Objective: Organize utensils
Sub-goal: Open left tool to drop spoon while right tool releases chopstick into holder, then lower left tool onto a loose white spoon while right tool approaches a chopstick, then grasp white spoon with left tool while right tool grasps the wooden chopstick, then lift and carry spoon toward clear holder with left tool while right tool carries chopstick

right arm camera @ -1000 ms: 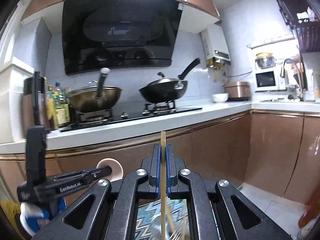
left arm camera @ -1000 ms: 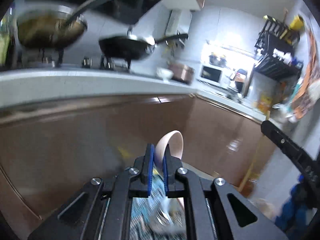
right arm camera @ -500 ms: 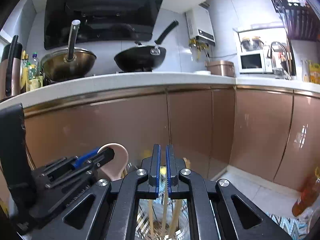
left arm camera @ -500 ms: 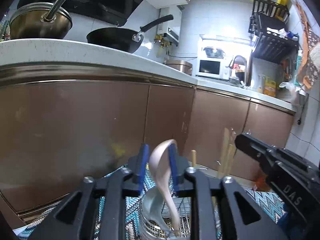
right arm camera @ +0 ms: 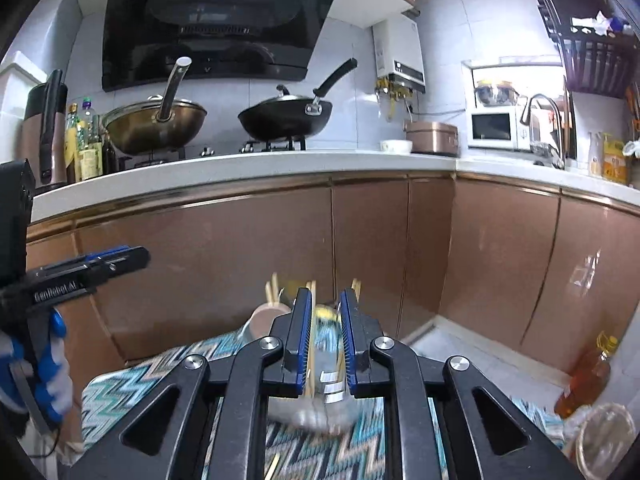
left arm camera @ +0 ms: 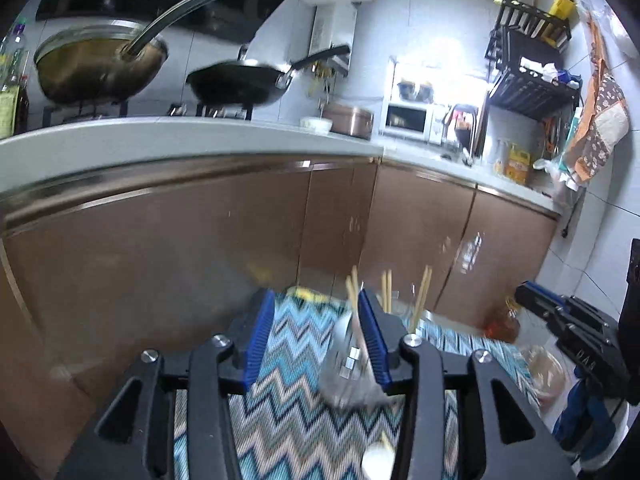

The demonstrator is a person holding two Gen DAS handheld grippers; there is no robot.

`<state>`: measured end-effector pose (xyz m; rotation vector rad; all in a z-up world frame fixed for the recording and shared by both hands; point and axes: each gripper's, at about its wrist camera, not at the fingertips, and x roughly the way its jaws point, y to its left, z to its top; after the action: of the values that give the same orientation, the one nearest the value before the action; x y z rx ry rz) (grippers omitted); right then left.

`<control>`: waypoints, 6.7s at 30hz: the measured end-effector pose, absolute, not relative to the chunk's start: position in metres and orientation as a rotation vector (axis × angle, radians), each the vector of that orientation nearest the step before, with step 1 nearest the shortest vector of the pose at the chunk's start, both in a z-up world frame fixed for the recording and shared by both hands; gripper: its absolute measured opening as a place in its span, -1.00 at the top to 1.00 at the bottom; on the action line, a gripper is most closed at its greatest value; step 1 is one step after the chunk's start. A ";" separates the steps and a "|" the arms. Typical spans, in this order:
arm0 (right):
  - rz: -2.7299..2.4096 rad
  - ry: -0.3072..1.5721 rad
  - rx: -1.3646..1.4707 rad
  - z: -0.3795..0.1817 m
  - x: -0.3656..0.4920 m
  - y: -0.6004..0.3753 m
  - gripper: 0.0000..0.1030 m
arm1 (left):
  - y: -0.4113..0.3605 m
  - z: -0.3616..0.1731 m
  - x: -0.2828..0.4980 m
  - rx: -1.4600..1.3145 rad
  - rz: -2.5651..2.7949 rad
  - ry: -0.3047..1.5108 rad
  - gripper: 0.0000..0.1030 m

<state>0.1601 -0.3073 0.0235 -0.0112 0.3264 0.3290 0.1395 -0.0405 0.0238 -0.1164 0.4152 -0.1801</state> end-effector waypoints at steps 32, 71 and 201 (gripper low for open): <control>0.384 0.646 -0.046 -0.008 0.051 -0.311 0.53 | 0.002 -0.055 0.061 -0.263 -0.358 0.895 0.19; 0.473 1.020 -0.059 -0.114 0.158 -0.303 0.53 | -0.100 -0.178 0.204 -0.325 -0.594 1.209 0.22; 0.454 0.206 0.184 0.075 0.228 -0.299 0.90 | -0.097 0.037 0.214 -0.102 -0.105 0.323 0.93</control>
<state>0.2277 -0.2993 0.0754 0.1844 0.2058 0.4537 0.2144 -0.0972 0.0370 -0.1023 0.3234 -0.1047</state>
